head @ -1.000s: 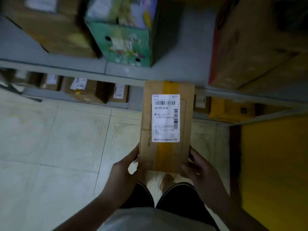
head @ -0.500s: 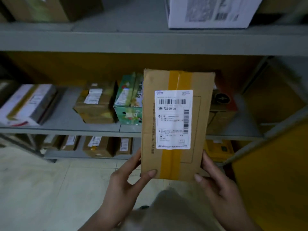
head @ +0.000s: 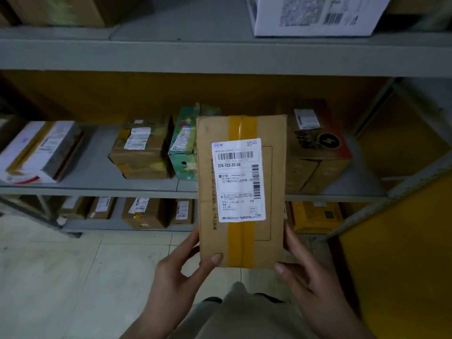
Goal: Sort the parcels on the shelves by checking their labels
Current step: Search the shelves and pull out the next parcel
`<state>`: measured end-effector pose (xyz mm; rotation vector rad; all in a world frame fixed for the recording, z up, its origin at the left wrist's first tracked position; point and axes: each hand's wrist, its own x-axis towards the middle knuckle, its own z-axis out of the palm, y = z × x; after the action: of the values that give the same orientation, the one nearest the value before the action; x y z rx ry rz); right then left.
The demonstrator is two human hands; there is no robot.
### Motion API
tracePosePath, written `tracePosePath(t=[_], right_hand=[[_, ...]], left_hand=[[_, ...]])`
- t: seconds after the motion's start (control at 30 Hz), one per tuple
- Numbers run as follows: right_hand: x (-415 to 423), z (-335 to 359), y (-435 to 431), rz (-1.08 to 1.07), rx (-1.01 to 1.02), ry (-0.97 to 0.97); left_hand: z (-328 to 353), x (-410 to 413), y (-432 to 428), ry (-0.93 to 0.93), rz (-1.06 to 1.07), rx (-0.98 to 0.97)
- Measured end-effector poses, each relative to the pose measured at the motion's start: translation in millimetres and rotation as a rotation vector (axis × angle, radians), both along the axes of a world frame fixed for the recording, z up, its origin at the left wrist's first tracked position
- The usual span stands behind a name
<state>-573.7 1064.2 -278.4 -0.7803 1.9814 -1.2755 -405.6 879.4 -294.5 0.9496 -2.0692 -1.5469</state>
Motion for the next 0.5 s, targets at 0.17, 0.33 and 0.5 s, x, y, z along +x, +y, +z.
tracePosePath(t=[0.17,0.33,0.5], right_hand=[[-1,-29,-10,0.056,0.113,-0.041],[5,-87,-23,0.088,0.235,-0.170],[6,-170,-30,0.054,0.399,-0.232]], left_hand=[[-30,4,-10,-0.094,-0.050,0.159],[-78,8,-12,-0.287,-0.068,0.316],[-154,4,-20,-0.480,-0.052,0.393]])
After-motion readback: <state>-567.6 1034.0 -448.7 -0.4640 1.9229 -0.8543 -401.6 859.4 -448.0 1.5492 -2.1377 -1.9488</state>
